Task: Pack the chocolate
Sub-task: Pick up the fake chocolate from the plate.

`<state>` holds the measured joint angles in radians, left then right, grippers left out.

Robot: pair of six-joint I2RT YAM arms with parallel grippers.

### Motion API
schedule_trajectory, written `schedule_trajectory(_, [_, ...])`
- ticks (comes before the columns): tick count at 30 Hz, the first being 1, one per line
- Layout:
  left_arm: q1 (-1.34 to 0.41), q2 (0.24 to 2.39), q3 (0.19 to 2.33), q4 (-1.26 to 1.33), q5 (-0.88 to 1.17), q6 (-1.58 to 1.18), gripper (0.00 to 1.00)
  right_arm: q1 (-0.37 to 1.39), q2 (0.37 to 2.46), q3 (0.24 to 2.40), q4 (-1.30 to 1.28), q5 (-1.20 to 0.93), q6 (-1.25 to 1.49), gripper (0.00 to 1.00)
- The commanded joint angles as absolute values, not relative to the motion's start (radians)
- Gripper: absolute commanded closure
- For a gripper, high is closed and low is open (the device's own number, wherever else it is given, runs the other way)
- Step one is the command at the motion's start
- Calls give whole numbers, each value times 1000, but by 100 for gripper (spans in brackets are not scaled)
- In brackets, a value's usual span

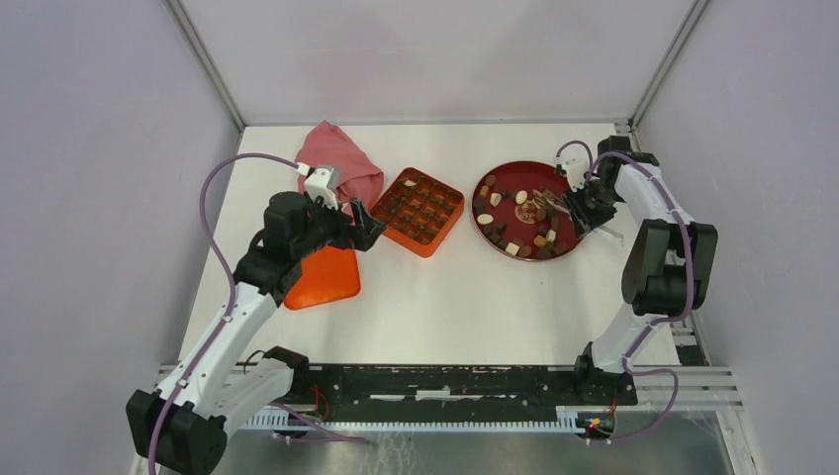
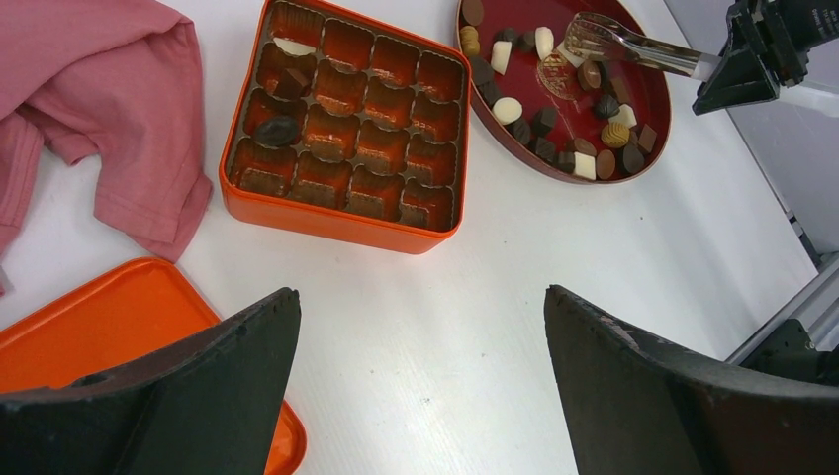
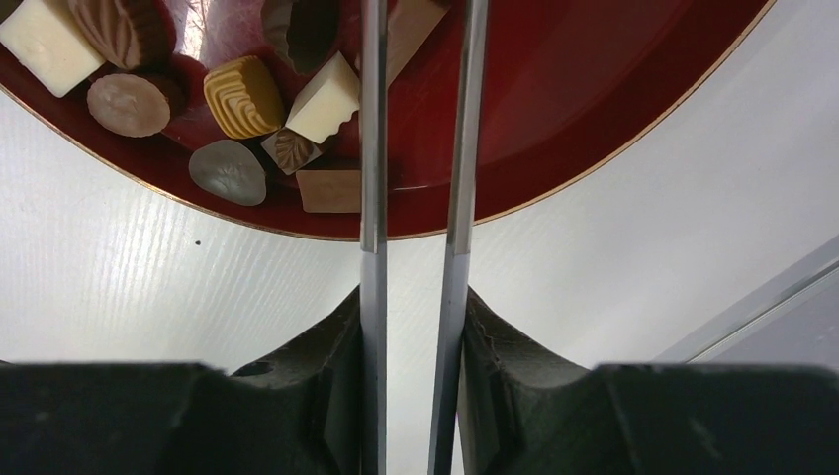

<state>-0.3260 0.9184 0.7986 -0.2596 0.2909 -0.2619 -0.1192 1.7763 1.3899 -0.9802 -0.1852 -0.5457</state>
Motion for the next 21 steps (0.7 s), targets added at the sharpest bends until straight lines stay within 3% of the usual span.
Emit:
schedule_trajectory(1, [-319, 897, 795, -224, 302, -236, 3, -106, 1775, 1397, -957, -178, -528, 66])
schedule_trajectory(5, [-318, 896, 796, -224, 304, -236, 3, -100, 1777, 1407, -962, -175, -529, 76])
schedule_trajectory(8, [-317, 897, 795, -223, 303, -235, 3, -98, 1765, 1416, -962, -180, -531, 99])
schedule_trajectory(21, [-302, 825, 767, -176, 282, -241, 2, -100, 1544, 1262, -739, -369, -473, 100])
